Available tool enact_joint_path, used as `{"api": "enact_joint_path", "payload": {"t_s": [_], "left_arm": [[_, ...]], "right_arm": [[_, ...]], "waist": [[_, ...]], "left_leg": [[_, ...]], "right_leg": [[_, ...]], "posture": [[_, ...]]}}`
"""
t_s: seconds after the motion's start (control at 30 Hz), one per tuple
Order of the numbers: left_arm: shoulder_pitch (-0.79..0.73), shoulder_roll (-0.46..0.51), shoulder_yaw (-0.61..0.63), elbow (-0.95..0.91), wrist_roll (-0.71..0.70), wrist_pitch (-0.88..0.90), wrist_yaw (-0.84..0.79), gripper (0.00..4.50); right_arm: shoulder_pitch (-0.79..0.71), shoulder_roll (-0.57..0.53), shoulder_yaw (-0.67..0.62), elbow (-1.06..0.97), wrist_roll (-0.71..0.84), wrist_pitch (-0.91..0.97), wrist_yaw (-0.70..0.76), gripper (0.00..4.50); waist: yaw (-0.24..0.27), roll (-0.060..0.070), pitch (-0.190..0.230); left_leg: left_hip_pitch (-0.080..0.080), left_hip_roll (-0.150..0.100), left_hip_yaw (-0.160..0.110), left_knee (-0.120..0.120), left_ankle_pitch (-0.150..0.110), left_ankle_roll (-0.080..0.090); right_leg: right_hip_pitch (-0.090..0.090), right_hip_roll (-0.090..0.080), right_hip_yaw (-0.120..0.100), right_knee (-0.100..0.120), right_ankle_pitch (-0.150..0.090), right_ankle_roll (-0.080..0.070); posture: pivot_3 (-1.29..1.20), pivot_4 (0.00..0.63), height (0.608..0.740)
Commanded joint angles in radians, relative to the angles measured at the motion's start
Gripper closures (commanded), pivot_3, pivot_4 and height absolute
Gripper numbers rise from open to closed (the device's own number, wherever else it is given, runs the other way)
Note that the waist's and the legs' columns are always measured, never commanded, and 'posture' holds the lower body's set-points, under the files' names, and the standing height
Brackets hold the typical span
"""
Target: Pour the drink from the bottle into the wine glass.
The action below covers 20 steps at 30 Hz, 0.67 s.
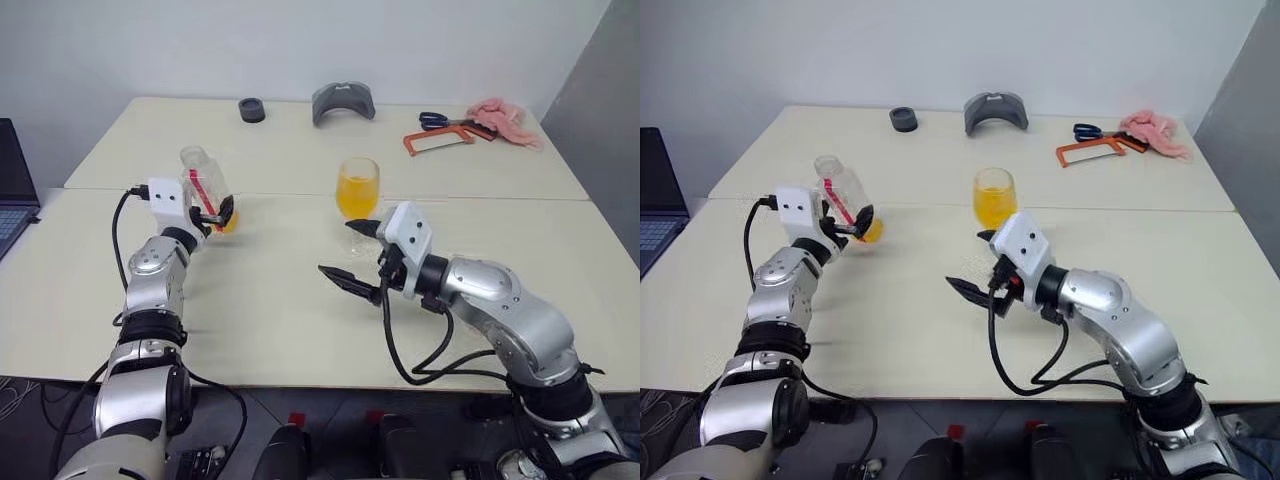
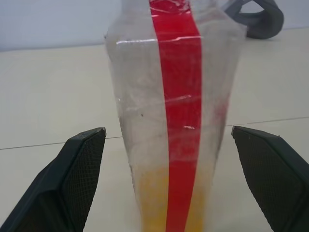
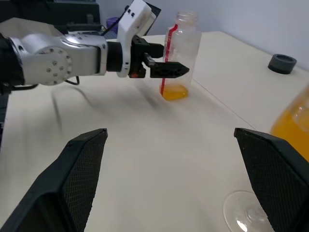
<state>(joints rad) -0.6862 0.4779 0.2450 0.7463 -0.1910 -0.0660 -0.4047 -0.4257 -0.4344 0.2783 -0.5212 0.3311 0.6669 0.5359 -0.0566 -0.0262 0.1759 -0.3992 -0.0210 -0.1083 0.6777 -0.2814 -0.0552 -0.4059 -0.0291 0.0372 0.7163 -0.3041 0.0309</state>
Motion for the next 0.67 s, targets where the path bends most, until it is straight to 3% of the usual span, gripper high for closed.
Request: {"api": "enact_joint_path", "payload": {"t_s": [0.03, 0.33, 0.67], "left_arm": [[0.071, 0.010, 0.005, -0.152, -0.005, 0.009, 0.002, 0.02], [0.323, -0.005, 0.012, -0.492, 0.013, 0.123, 0.092, 0.02], [0.437, -0.072, 0.004, -0.633, -0.025, 0.107, 0.084, 0.02]], "right_arm": [[0.119, -0.004, 0.014, 0.028, -0.087, -0.151, -0.023, 0.00], [0.367, 0.200, -0.107, 0.194, -0.188, -0.515, -0.233, 0.00], [0.384, 0.291, -0.170, 0.287, -0.226, -0.621, -0.308, 0.00]], "waist": [[0.000, 0.000, 0.000], [0.001, 0.000, 0.000], [0.008, 0.000, -0.001]], "left_leg": [[0.000, 0.000, 0.000, 0.000, 0.000, 0.000], [0.002, 0.004, 0.001, -0.001, -0.001, 0.002], [0.003, 0.006, 0.003, -0.001, -0.001, 0.002]], "right_leg": [[0.000, 0.000, 0.000, 0.000, 0.000, 0.000], [0.001, -0.001, 0.001, 0.000, 0.000, 0.000], [0.002, 0.003, 0.002, 0.000, 0.000, 0.000]], "posture": [[0.00, 0.150, 0.740], [0.00, 0.150, 0.740], [0.00, 0.150, 0.740]]}}
